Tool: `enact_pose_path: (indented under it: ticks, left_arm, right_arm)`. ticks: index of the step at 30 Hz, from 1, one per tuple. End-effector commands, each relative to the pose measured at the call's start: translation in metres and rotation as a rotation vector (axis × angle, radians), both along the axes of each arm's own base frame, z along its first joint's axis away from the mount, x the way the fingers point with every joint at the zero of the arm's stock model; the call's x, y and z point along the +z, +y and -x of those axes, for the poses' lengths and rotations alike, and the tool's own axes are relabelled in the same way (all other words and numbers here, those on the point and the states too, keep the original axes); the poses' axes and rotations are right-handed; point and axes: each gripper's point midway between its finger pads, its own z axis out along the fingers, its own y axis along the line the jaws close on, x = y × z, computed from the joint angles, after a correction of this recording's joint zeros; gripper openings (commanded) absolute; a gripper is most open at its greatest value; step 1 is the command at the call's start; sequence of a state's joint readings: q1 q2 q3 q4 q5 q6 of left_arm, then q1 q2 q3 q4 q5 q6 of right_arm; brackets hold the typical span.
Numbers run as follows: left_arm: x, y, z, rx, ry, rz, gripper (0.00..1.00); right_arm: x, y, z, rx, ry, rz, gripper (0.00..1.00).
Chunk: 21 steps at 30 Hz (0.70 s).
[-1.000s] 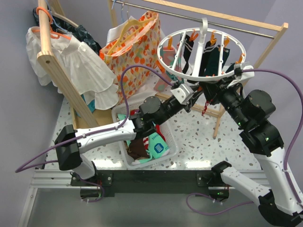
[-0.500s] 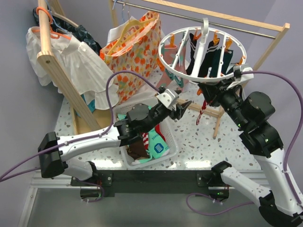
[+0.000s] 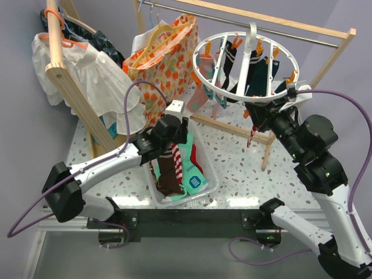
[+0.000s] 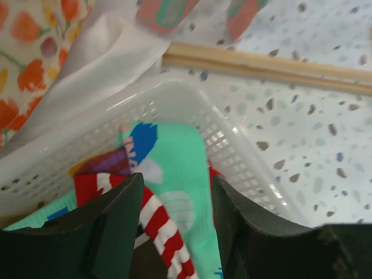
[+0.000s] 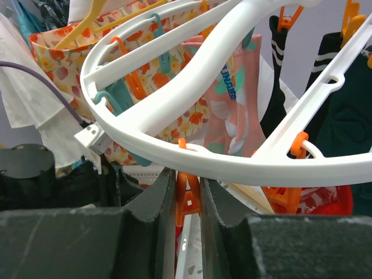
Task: Clip the socks to the hanger
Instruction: Pick up the sock from the bin.
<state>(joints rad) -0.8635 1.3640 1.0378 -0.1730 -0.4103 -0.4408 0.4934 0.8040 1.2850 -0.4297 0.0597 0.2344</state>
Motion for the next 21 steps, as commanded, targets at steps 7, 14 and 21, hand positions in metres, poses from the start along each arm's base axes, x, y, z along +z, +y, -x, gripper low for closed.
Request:
enact_pose_path:
  ticks: [7, 14, 21]
  left_arm:
    - [-0.086, 0.021, -0.011, 0.089, 0.312, 0.023, 0.46]
    - [-0.137, 0.026, 0.003, 0.113, 0.439, -0.034, 0.45]
    - [-0.124, 0.025, 0.006, 0.093, 0.426, -0.025, 0.10]
  right_arm:
    - [-0.004, -0.003, 0.001, -0.008, -0.005, 0.026, 0.07]
    - [-0.004, -0.005, 0.002, -0.017, -0.012, 0.031, 0.07]
    - [-0.005, -0.006, 0.002, -0.020, -0.010, 0.030, 0.07]
